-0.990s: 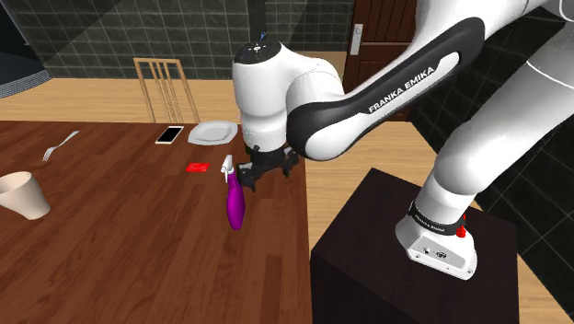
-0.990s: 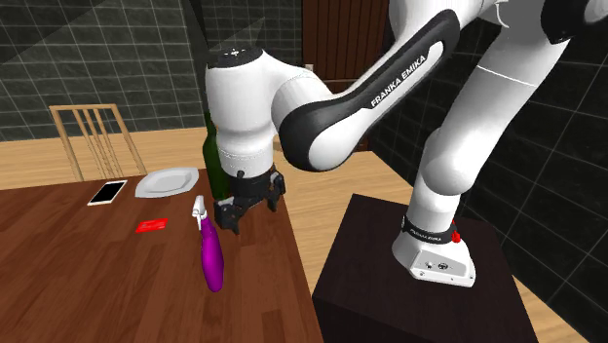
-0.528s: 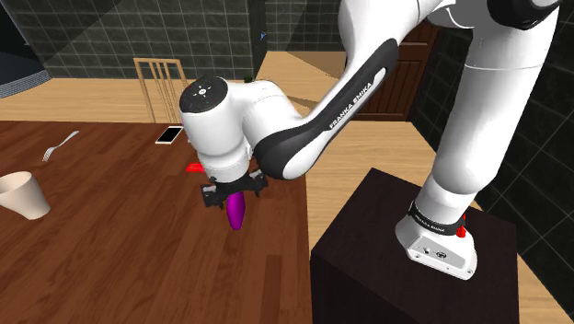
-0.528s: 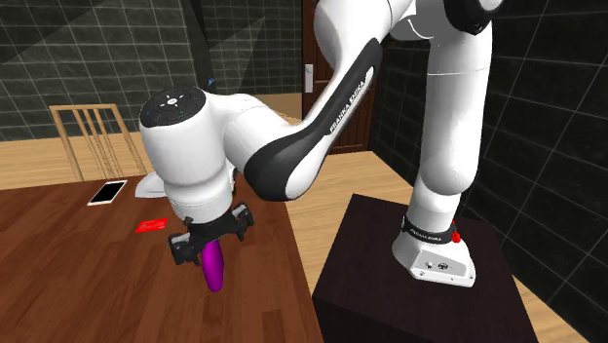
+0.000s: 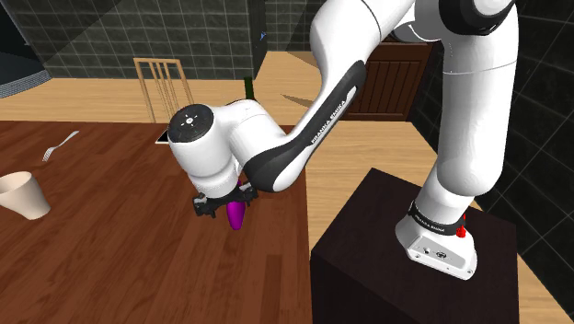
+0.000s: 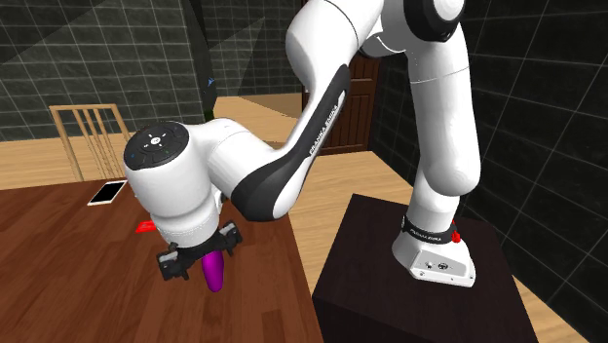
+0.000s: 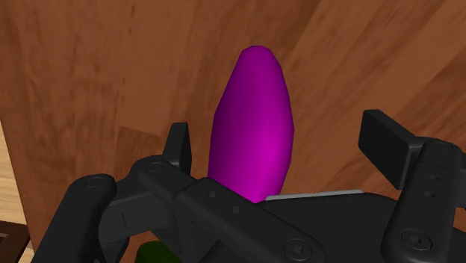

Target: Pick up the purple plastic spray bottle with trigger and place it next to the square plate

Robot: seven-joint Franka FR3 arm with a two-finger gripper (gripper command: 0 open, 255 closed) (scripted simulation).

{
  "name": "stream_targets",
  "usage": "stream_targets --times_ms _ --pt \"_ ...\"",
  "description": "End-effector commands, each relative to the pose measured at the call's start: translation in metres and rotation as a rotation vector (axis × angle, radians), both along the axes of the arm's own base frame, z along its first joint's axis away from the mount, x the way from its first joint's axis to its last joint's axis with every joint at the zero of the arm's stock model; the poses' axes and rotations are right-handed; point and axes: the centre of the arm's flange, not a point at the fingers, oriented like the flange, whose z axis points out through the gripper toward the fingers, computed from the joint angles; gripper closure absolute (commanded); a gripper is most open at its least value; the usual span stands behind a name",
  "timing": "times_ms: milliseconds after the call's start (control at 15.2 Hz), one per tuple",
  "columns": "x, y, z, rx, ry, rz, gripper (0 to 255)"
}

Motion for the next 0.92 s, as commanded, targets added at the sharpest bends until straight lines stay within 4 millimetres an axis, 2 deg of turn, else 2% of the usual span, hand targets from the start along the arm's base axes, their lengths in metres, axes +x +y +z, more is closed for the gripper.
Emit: stream_targets --times_ms 0,528,594,858 --pt "0.0034 -0.0035 -0.0144 0.0 0.0 0.0 0" --pt "0.0034 -0.0035 -0.0144 0.0 0.0 0.0 0" --pt "0.0034 -0.0035 -0.0144 0.0 0.0 0.0 255" --pt "0.0034 -0.0035 -0.0143 0.0 0.0 0.0 255"
